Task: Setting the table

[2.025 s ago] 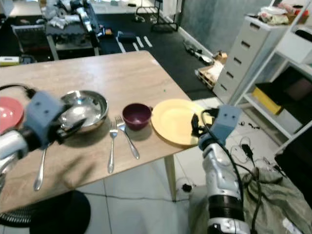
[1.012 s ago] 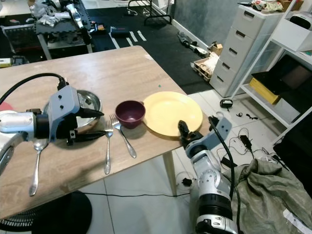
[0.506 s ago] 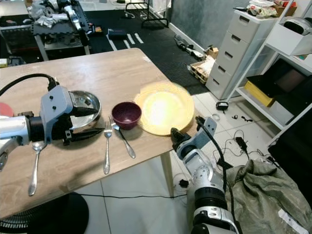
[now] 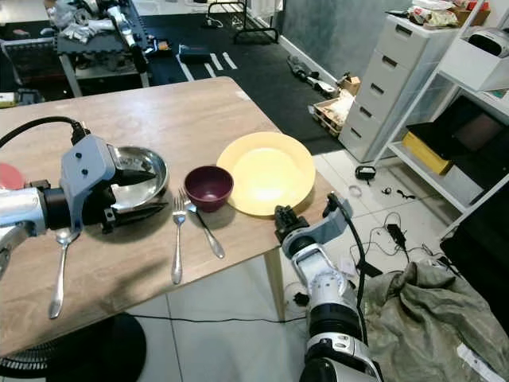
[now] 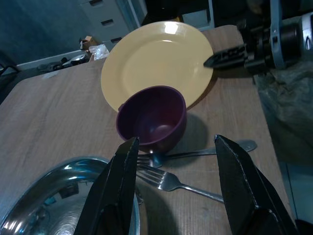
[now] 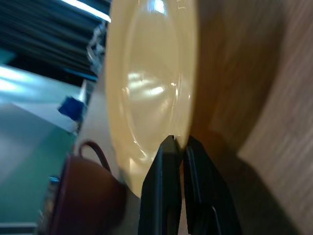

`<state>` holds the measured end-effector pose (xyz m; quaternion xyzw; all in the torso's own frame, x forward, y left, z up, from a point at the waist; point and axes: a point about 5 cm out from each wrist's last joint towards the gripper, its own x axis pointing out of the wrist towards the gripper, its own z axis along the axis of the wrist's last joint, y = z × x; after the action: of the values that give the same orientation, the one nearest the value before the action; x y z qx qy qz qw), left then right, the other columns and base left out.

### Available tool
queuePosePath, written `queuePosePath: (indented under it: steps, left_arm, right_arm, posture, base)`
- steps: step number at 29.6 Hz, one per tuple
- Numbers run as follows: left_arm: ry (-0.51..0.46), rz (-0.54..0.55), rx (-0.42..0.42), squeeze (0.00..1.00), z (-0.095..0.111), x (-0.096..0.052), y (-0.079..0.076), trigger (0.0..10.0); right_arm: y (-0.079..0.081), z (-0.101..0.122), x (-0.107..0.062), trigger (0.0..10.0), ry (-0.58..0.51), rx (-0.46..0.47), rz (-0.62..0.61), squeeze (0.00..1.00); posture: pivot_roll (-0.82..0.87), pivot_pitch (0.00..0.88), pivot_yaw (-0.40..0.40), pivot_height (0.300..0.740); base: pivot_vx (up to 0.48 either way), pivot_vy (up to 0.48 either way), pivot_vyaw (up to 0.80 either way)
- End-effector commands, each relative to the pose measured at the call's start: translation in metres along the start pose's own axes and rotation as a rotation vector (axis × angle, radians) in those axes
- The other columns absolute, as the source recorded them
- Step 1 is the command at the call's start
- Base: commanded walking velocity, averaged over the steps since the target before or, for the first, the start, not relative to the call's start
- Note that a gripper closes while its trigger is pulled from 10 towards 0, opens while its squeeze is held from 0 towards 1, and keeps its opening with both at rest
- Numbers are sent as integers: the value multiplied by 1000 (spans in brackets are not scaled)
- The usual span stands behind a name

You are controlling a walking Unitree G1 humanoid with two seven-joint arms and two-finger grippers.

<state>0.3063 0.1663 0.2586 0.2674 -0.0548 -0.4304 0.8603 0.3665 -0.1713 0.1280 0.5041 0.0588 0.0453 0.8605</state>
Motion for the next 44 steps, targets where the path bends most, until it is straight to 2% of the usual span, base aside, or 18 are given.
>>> queuePosePath:
  steps: [1, 8, 11, 17, 18, 19, 20, 21, 24, 27, 30, 34, 35, 39, 40, 41, 43, 44]
  left_arm:
    - [18, 8, -3, 0, -4, -1, -2, 10000]
    - [17, 17, -7, 0, -4, 0, -3, 10000]
    - [16, 26, -9, 0, -5, 1, -3, 10000]
    - [12, 31, -11, 0, -5, 2, -3, 10000]
    - [12, 32, -12, 0, -5, 2, -3, 10000]
    - [12, 34, -11, 0, -5, 3, -3, 10000]
    - [12, 34, -11, 0, -5, 3, -3, 10000]
    - [12, 35, -12, 0, -5, 3, -4, 10000]
    - [12, 38, -11, 0, -5, 3, -4, 10000]
    - [10, 45, -10, 0, -5, 3, -3, 10000]
    - [7, 46, -11, 0, -4, 3, -3, 10000]
    - [0, 62, -11, 0, -2, 1, -1, 10000]
    - [-4, 74, -9, 0, 0, -1, 1, 10000]
    - [-28, 101, -14, 0, 8, -9, 6, 10000]
    - [-28, 101, -14, 0, 8, -9, 6, 10000]
    - [-35, 111, -12, 0, 11, -15, 8, 10000]
    - [-35, 115, -8, 0, 12, -17, 9, 10000]
    - [-30, 120, -2, 0, 13, -20, 10, 10000]
  right_arm:
    - [6, 9, 0, 0, -54, 41, 26, 0]
    - [23, 26, 0, 0, -145, 110, 120, 0]
    - [40, 35, -2, 0, -173, 135, 216, 0]
    - [44, 36, -3, 0, -174, 151, 236, 0]
    - [45, 36, -3, 2039, -175, 153, 243, 0]
    - [46, 36, -3, 6980, -173, 149, 244, 0]
    - [46, 36, -3, 6980, -173, 149, 244, 0]
    - [48, 35, -3, 10000, -167, 154, 251, 0]
    - [50, 34, -3, 10000, -162, 164, 249, 0]
    - [51, 43, -3, 10000, -204, 245, 245, 0]
    - [55, 48, -4, 10000, -233, 285, 273, 0]
    - [67, 55, -5, 10000, -248, 328, 328, 0]
    - [74, 55, -6, 10000, -242, 340, 358, 0]
    - [90, 40, -6, 10000, -160, 310, 389, 0]
    - [90, 40, -6, 10000, -160, 310, 389, 0]
    - [99, 29, -5, 10000, -115, 293, 406, 0]
    - [104, 23, -5, 10000, -96, 298, 425, 0]
    - [108, 14, -5, 10000, -57, 272, 427, 0]
  posture:
    - [154, 80, 38, 740]
    - [151, 81, 39, 740]
    - [147, 81, 39, 740]
    - [147, 80, 38, 740]
    - [147, 80, 38, 740]
    - [146, 80, 38, 740]
    - [146, 80, 38, 740]
    - [146, 79, 37, 740]
    - [147, 79, 37, 740]
    - [148, 79, 38, 740]
    - [149, 78, 38, 740]
    - [147, 79, 39, 740]
    - [148, 78, 39, 740]
    - [150, 80, 37, 740]
    - [150, 80, 37, 740]
    - [152, 80, 36, 740]
    - [152, 80, 36, 740]
    - [152, 80, 35, 740]
  base:
    - [0, 0, 0]
    - [0, 0, 0]
    - [0, 0, 0]
    - [0, 0, 0]
    - [0, 0, 0]
    - [0, 0, 0]
    - [0, 0, 0]
    - [0, 0, 0]
    - [0, 0, 0]
    - [0, 0, 0]
    - [0, 0, 0]
    - [0, 0, 0]
    - [0, 0, 0]
    - [0, 0, 0]
    - [0, 0, 0]
    - [0, 0, 0]
    - [0, 0, 0]
    - [0, 0, 0]
